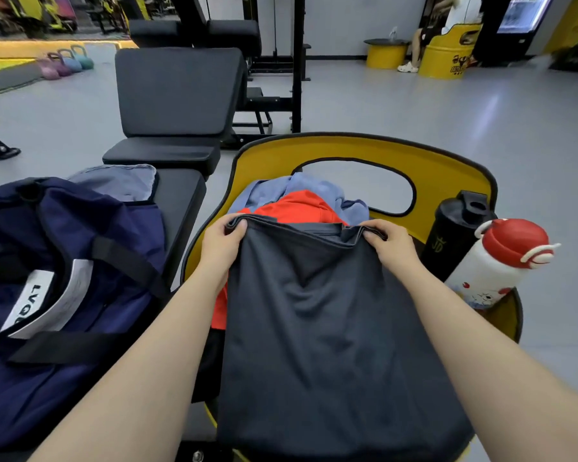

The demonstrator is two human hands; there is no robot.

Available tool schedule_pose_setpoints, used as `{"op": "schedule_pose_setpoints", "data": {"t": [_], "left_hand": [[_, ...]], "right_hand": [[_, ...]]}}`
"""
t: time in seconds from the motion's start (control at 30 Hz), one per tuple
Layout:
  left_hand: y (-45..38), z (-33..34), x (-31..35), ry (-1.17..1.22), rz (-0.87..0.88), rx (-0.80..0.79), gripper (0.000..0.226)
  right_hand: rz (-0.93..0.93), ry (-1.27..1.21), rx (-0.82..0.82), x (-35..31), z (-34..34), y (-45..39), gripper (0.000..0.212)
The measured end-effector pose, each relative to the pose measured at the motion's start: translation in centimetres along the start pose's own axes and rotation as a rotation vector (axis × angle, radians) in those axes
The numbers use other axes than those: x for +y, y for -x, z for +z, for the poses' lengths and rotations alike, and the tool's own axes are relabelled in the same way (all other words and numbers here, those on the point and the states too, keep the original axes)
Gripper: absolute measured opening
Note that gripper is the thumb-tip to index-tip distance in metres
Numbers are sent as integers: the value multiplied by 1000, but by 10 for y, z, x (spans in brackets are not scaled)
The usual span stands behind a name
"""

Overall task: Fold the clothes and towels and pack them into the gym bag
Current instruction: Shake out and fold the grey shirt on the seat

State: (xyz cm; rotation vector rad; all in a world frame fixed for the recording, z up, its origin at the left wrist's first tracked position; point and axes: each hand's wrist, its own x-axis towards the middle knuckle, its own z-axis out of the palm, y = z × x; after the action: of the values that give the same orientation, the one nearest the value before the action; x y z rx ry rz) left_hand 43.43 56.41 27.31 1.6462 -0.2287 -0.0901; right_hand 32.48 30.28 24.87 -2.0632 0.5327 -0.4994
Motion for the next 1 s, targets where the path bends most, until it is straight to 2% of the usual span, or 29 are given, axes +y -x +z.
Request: {"op": "schedule_pose_setpoints", "data": {"t": [0.13,0.33,0.47,0.63,0.77,0.87,0.93,1.0], "left_hand": [[-8,7,-6,-100,2,51,14],[-11,8,-14,-149,-17,100,9],[-7,7,-13,-167,5,153,8],[-6,3,-13,-118,-16,212,20],[-4,-1,-11,-100,-22,197,21],[-2,-6,-11,-55,-123,115,34],[-1,-8,-11,-51,-201,64,37],[1,-9,-8,-7,-237,65,30]], "right_hand": [[72,-16,36,7,10,-8,17],[148,-77,-2,15,29,-11,13],[313,-246,-4,16,29,-6,26],[462,-405,-80,23,24,-5,23],[432,-568,-15,23,14,-5,22],[381,-588,37,20,9,-2,14],[373,-622,23,18,8,2,15],[377,-644,-29,19,6,7,20]]}}
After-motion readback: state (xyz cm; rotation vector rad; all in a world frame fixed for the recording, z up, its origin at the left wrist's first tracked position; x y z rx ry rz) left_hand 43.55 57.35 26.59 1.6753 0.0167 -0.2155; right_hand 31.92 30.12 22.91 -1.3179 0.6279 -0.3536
